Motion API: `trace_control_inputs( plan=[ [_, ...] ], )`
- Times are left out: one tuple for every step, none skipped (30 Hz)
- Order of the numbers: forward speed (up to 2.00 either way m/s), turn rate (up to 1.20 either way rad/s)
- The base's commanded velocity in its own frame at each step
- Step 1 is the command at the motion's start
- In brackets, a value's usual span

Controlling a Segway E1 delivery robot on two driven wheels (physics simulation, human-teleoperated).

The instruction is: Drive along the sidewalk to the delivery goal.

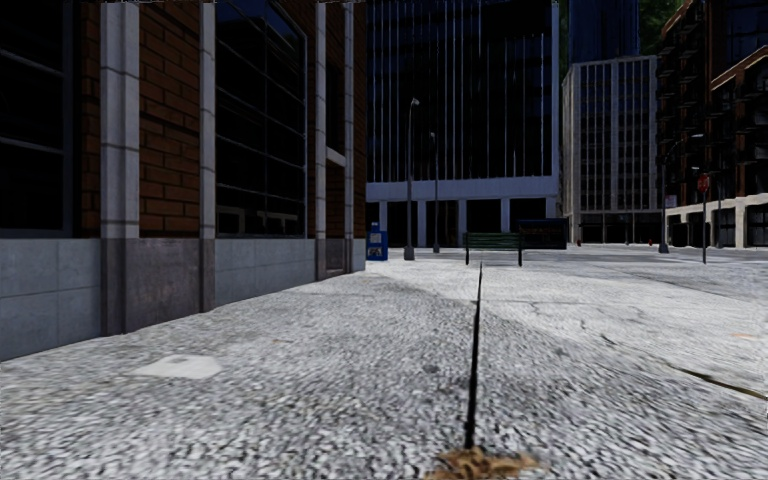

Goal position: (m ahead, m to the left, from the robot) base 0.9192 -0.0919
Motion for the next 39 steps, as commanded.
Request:
trace_control_inputs(
  plan=[
    [1.68,-0.57],
    [1.68,-0.57],
    [1.68,-0.57],
    [1.68,-0.57],
    [1.67,-0.57],
    [1.67,-0.57],
    [1.67,-0.57],
    [1.67,-0.57],
    [1.67,-0.57],
    [1.67,-0.57],
    [1.67,-0.56],
    [1.67,-0.12],
    [1.67,-0.02],
    [1.67,0.00],
    [1.67,0.00],
    [1.67,0.00],
    [1.67,0.00],
    [1.67,0.00],
    [1.62,0.00],
    [1.32,0.00],
    [0.97,0.00],
    [0.00,0.00],
    [0.00,0.00],
    [0.00,0.00],
    [0.00,0.00],
    [0.00,0.00],
    [0.00,0.00],
    [0.00,0.00],
    [0.00,0.00],
    [0.00,0.00],
    [0.00,0.00],
    [0.00,0.00],
    [0.00,0.00],
    [0.00,0.00],
    [0.00,0.00],
    [0.00,0.00],
    [0.00,0.00],
    [0.00,0.00],
    [0.00,0.00]
  ],
)
